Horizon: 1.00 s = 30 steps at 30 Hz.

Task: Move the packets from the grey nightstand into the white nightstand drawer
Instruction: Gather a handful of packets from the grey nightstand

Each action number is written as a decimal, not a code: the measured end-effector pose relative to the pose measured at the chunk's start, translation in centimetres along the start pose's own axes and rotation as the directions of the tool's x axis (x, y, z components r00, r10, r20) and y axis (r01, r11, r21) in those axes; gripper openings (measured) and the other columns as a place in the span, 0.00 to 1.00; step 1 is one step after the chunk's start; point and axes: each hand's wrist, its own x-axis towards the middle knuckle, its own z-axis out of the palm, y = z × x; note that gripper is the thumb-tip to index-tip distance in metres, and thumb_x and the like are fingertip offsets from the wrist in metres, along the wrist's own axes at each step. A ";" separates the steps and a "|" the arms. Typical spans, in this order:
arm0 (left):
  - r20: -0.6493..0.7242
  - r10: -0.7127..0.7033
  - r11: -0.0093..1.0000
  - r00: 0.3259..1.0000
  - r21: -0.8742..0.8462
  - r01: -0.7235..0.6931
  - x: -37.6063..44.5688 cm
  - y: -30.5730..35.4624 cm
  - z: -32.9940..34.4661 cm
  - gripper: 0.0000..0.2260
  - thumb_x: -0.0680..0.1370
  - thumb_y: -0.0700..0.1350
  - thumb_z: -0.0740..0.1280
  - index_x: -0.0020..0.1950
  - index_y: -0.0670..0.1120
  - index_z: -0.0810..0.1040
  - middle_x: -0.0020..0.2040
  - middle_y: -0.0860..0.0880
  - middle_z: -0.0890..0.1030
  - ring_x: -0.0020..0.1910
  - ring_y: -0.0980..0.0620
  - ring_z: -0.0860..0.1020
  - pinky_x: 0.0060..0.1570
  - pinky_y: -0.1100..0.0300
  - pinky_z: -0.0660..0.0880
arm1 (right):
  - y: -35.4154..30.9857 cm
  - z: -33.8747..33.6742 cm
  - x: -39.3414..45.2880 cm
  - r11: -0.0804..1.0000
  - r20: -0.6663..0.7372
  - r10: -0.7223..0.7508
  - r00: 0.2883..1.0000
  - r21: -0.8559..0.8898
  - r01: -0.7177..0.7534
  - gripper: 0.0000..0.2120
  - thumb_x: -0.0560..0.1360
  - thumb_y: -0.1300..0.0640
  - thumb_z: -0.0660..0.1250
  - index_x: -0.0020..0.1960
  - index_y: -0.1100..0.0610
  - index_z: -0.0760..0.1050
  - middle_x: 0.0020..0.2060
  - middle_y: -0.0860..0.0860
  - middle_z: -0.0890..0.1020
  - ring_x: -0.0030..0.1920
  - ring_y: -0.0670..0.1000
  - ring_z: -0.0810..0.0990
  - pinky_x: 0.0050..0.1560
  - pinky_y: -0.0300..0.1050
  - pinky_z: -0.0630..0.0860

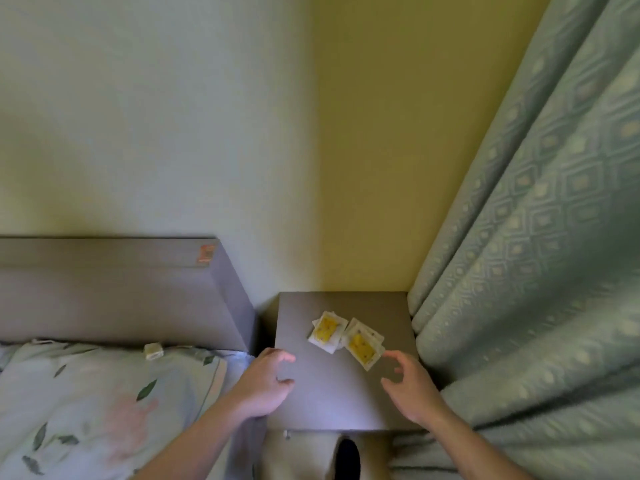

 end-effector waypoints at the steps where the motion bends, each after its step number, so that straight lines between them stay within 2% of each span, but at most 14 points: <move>1: -0.006 -0.028 0.999 1.000 -0.038 0.028 1.8 0.1 0.0 0.17 0.77 0.45 0.70 0.66 0.54 0.76 0.65 0.55 0.72 0.61 0.56 0.76 0.58 0.66 0.69 | 0.1 0.1 1.7 1.000 0.005 0.029 1.000 -0.008 -0.029 0.23 0.77 0.57 0.71 0.70 0.47 0.72 0.66 0.47 0.74 0.64 0.48 0.75 0.65 0.47 0.76; 2: -0.015 -0.061 0.996 0.998 -0.073 0.060 3.6 0.1 0.3 0.16 0.76 0.45 0.71 0.63 0.56 0.77 0.63 0.54 0.74 0.59 0.55 0.77 0.56 0.66 0.72 | 0.2 0.3 3.2 0.998 0.012 0.067 0.998 -0.012 -0.067 0.23 0.77 0.57 0.70 0.71 0.47 0.72 0.67 0.48 0.74 0.64 0.49 0.75 0.65 0.48 0.76; 4: -0.018 -0.138 0.982 0.990 -0.135 0.135 7.2 -0.4 1.2 0.14 0.75 0.44 0.71 0.58 0.56 0.77 0.58 0.50 0.77 0.51 0.55 0.79 0.47 0.70 0.74 | 0.9 1.1 6.1 0.990 0.030 0.141 0.990 -0.018 -0.141 0.24 0.78 0.59 0.70 0.73 0.50 0.70 0.68 0.51 0.75 0.64 0.50 0.74 0.64 0.43 0.74; 6: 0.021 -0.197 0.967 0.980 -0.159 0.197 11.1 -1.1 2.5 0.15 0.74 0.43 0.72 0.60 0.52 0.79 0.58 0.48 0.79 0.47 0.55 0.79 0.43 0.70 0.74 | 1.8 2.3 9.1 0.980 0.040 0.199 0.979 -0.034 -0.198 0.25 0.78 0.61 0.69 0.74 0.54 0.69 0.69 0.54 0.75 0.65 0.52 0.74 0.61 0.38 0.69; 11: 0.057 -0.240 0.965 0.969 -0.092 0.245 21.2 -2.9 5.9 0.20 0.74 0.49 0.72 0.65 0.53 0.75 0.65 0.50 0.73 0.55 0.51 0.78 0.54 0.63 0.73 | 4.3 5.0 16.3 0.956 0.027 0.290 0.957 -0.051 -0.289 0.30 0.76 0.54 0.73 0.75 0.53 0.67 0.69 0.54 0.75 0.69 0.56 0.74 0.62 0.43 0.71; 15: -0.002 -0.216 0.974 0.976 -0.066 0.215 28.7 -3.7 8.9 0.26 0.72 0.53 0.75 0.69 0.52 0.73 0.68 0.49 0.71 0.67 0.47 0.74 0.62 0.56 0.73 | 6.2 6.8 21.9 0.951 -0.040 0.285 0.958 -0.109 -0.288 0.33 0.73 0.51 0.76 0.74 0.54 0.68 0.68 0.56 0.75 0.69 0.58 0.72 0.66 0.48 0.70; 19: -0.025 -0.207 0.978 0.978 -0.028 0.206 32.8 -4.4 11.8 0.36 0.68 0.56 0.78 0.72 0.52 0.68 0.69 0.50 0.69 0.68 0.45 0.69 0.65 0.50 0.72 | 8.4 9.4 26.5 0.939 -0.074 0.302 0.950 -0.151 -0.310 0.44 0.71 0.44 0.78 0.78 0.59 0.63 0.72 0.59 0.69 0.74 0.60 0.66 0.74 0.50 0.64; 22: -0.067 -0.184 0.977 0.981 0.093 0.190 34.1 -5.4 13.5 0.40 0.67 0.57 0.80 0.73 0.51 0.64 0.69 0.50 0.67 0.69 0.46 0.67 0.64 0.50 0.72 | 9.5 11.3 28.5 0.926 -0.107 0.312 0.944 -0.187 -0.328 0.45 0.70 0.44 0.78 0.78 0.58 0.62 0.74 0.58 0.68 0.74 0.60 0.65 0.73 0.53 0.65; 23: -0.078 -0.182 0.977 0.980 0.097 0.189 34.4 -5.7 13.9 0.42 0.66 0.57 0.80 0.73 0.51 0.64 0.68 0.51 0.67 0.68 0.46 0.67 0.64 0.51 0.72 | 9.9 11.8 28.9 0.915 -0.135 0.318 0.938 -0.215 -0.341 0.44 0.70 0.44 0.78 0.78 0.57 0.64 0.73 0.58 0.68 0.73 0.60 0.65 0.71 0.54 0.66; 25: -0.067 -0.227 0.974 0.972 -0.001 0.227 34.9 -6.1 14.3 0.41 0.63 0.54 0.81 0.71 0.52 0.66 0.65 0.52 0.69 0.66 0.48 0.69 0.63 0.52 0.73 | 10.8 12.7 29.3 0.900 -0.202 0.313 0.928 -0.249 -0.358 0.41 0.67 0.43 0.80 0.74 0.54 0.68 0.70 0.58 0.70 0.69 0.62 0.68 0.67 0.57 0.71; 27: -0.035 -0.295 0.951 0.955 -0.105 0.290 35.4 -6.2 14.6 0.34 0.61 0.51 0.80 0.63 0.54 0.70 0.59 0.54 0.74 0.61 0.48 0.74 0.59 0.51 0.76 | 11.6 13.2 29.6 0.908 -0.244 0.303 0.921 -0.220 -0.357 0.37 0.62 0.42 0.83 0.65 0.54 0.73 0.63 0.57 0.74 0.63 0.61 0.71 0.61 0.59 0.74; 30: 0.003 -0.336 0.931 0.942 -0.151 0.332 35.5 -6.2 15.1 0.28 0.58 0.52 0.78 0.57 0.54 0.75 0.54 0.54 0.78 0.56 0.48 0.78 0.55 0.49 0.79 | 12.1 13.3 29.5 0.894 -0.217 0.356 0.909 -0.205 -0.399 0.32 0.61 0.39 0.82 0.54 0.55 0.75 0.55 0.55 0.76 0.58 0.59 0.73 0.56 0.56 0.75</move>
